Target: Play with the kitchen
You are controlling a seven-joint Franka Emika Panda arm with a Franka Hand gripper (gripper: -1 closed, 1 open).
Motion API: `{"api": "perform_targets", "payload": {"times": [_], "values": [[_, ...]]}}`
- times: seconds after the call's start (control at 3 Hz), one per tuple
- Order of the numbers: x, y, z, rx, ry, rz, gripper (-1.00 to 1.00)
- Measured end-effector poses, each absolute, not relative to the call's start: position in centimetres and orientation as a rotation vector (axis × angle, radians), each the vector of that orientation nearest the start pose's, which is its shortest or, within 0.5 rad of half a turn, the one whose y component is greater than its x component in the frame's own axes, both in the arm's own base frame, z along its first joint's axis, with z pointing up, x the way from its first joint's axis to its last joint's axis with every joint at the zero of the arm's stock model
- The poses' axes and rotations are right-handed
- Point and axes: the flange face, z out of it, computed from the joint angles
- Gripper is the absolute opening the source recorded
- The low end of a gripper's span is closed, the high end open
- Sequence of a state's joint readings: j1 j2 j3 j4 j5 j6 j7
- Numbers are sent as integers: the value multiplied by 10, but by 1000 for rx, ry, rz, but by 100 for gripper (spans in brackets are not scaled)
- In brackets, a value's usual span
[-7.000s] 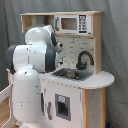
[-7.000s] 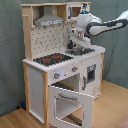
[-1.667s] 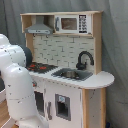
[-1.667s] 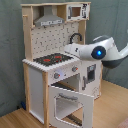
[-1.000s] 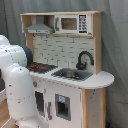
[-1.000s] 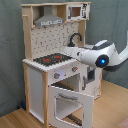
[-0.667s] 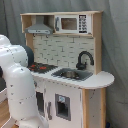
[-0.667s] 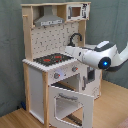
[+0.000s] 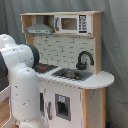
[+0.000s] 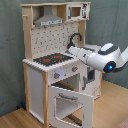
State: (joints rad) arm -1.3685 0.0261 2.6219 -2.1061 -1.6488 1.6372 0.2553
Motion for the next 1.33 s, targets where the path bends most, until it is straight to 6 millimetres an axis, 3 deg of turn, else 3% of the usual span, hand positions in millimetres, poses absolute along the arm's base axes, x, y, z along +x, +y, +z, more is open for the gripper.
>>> {"api": "perform_targets", "payload": {"times": [1.33], "values": [[261,413,447,1112,1133,1020,100]]}}
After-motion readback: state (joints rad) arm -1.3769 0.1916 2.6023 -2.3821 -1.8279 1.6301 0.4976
